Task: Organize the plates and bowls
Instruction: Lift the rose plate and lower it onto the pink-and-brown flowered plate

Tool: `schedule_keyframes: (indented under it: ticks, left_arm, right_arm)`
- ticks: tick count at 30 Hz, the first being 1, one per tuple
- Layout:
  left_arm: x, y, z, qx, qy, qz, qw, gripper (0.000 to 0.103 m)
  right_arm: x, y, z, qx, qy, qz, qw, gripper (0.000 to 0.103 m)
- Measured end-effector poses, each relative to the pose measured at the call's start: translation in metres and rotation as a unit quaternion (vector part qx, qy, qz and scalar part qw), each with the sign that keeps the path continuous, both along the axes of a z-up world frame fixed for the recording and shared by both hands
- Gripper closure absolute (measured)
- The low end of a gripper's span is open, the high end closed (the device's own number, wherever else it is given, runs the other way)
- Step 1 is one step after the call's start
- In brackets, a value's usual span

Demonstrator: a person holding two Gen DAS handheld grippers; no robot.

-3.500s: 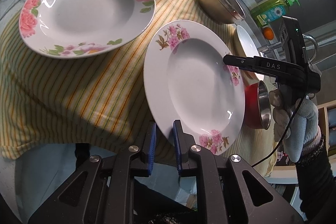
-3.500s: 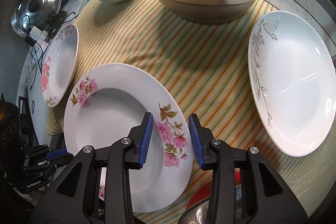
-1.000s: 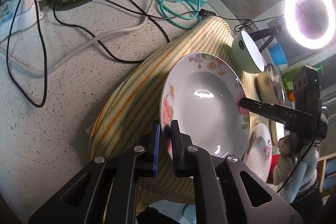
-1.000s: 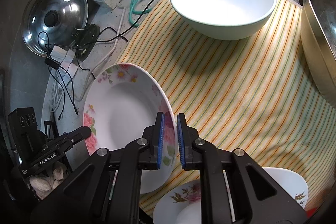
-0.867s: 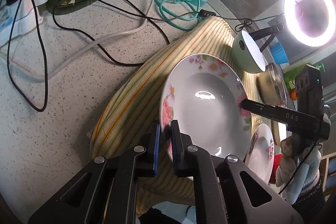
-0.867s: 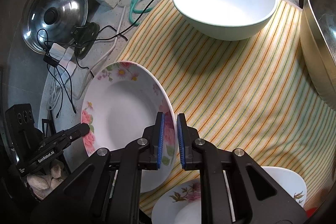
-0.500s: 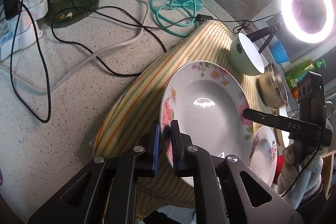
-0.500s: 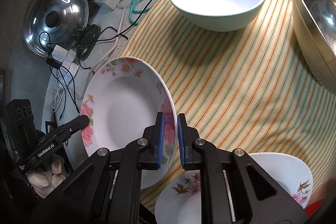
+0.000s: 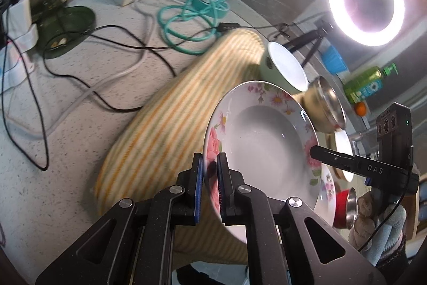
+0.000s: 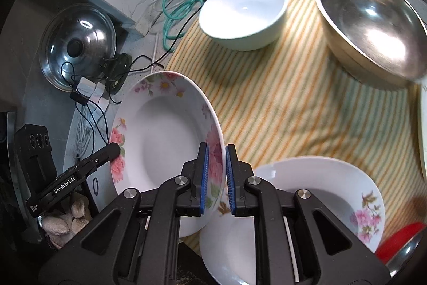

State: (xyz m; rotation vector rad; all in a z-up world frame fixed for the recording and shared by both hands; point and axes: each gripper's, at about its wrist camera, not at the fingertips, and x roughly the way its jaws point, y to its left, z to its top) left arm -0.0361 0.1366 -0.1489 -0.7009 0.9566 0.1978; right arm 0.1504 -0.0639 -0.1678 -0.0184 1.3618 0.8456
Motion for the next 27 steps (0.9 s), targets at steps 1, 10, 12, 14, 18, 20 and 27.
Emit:
schedule_keyframes:
  ticks: [1, 10, 12, 14, 18, 20, 27]
  left_arm:
    - [0.003, -0.004, 0.001, 0.0, -0.001, -0.008, 1.0, 0.095]
    - [0.025, -0.043, 0.004, -0.003, -0.007, -0.077, 0.997, 0.095]
    - [0.029, -0.053, 0.003, -0.004, -0.005, -0.094, 0.9956, 0.095]
    - [0.034, -0.064, 0.001, -0.005, -0.002, -0.114, 0.9934, 0.095]
    - [0.042, -0.084, -0.002, -0.007, 0.003, -0.145, 0.9893, 0.095]
    - [0.047, -0.094, -0.004, -0.007, 0.006, -0.161, 0.987, 0.095]
    - [0.056, -0.119, -0.009, 0.001, 0.013, -0.2, 0.9798, 0.095]
  right_arm:
    - [-0.001, -0.007, 0.001, 0.0, 0.0, -0.007, 1.0, 0.09]
    - [-0.018, -0.071, 0.003, 0.002, 0.002, -0.078, 0.997, 0.09]
    - [-0.021, -0.086, 0.003, 0.003, 0.004, -0.096, 0.995, 0.09]
    - [-0.024, -0.101, 0.003, -0.001, 0.003, -0.113, 0.994, 0.09]
    - [-0.033, -0.129, 0.002, -0.007, 0.003, -0.144, 0.989, 0.09]
    - [-0.037, -0.139, 0.0, -0.009, 0.005, -0.156, 0.988, 0.09]
    - [-0.048, -0.169, -0.009, -0.02, 0.012, -0.192, 0.981, 0.09]
